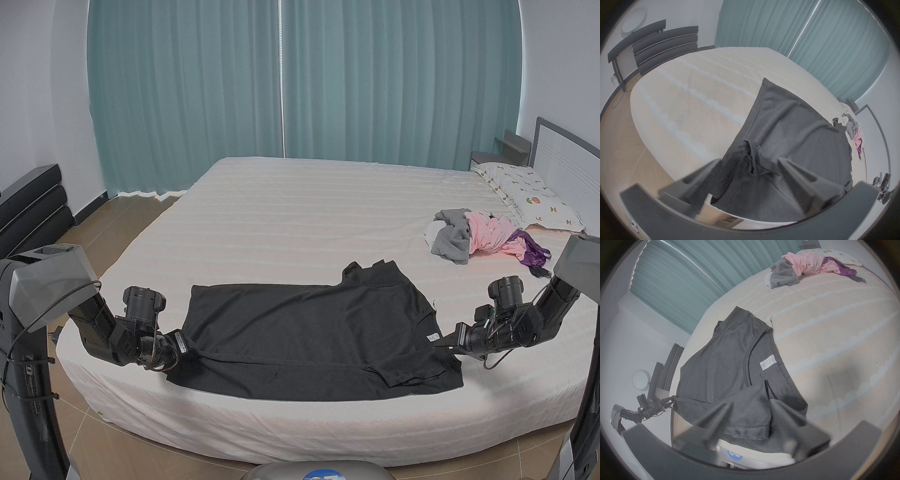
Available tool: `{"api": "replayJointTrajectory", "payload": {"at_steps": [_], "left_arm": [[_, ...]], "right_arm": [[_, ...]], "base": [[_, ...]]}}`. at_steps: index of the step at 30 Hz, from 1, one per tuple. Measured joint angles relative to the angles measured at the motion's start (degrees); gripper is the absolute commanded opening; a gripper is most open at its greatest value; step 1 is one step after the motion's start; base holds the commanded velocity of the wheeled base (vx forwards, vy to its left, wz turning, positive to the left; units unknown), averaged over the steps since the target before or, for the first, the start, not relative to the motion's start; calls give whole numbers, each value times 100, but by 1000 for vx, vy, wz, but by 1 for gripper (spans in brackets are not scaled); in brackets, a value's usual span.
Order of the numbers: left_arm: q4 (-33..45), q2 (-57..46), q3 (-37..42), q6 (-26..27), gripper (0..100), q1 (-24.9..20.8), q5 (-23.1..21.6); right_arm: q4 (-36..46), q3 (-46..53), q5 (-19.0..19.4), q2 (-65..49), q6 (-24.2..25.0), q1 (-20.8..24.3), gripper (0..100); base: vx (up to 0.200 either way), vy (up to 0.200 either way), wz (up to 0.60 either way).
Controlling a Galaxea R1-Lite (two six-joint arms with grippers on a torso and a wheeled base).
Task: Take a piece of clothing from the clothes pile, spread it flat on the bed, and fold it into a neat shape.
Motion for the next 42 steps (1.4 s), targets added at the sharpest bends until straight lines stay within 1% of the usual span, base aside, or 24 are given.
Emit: {"api": "replayJointTrajectory", "payload": {"at_steps": [6,11,15,18,23,26,28,32,42], "left_arm": [[2,-252,129,-28,100,99,-33],[2,-739,462,-39,100,217,-79],[4,-1107,788,-113,100,258,-104],[2,-1330,969,-461,100,267,-112],[-5,-1467,1133,-738,100,261,-211],[-7,-1507,1172,-1054,100,256,-339],[-13,-1515,1182,-1172,100,256,-396],[-38,-1521,1213,-1197,100,256,-435],[-68,-1530,1275,-1200,100,239,-445]], "right_arm": [[-44,184,16,-295,266,-26,100],[-102,612,24,-675,391,-17,100],[-299,986,22,-981,789,-6,100],[-641,1297,13,-1185,1079,-5,100],[-1026,1647,22,-1325,1191,-48,100],[-1126,1766,38,-1364,1220,-80,100],[-1162,1821,49,-1375,1330,-96,100],[-1191,1880,51,-1403,1470,-79,100],[-1193,1913,62,-1392,1480,-59,100]], "base": [[0,0,0],[0,0,0],[0,0,0],[0,0,0],[0,0,0],[0,200,0],[0,200,0],[0,50,0],[0,0,0]]}}
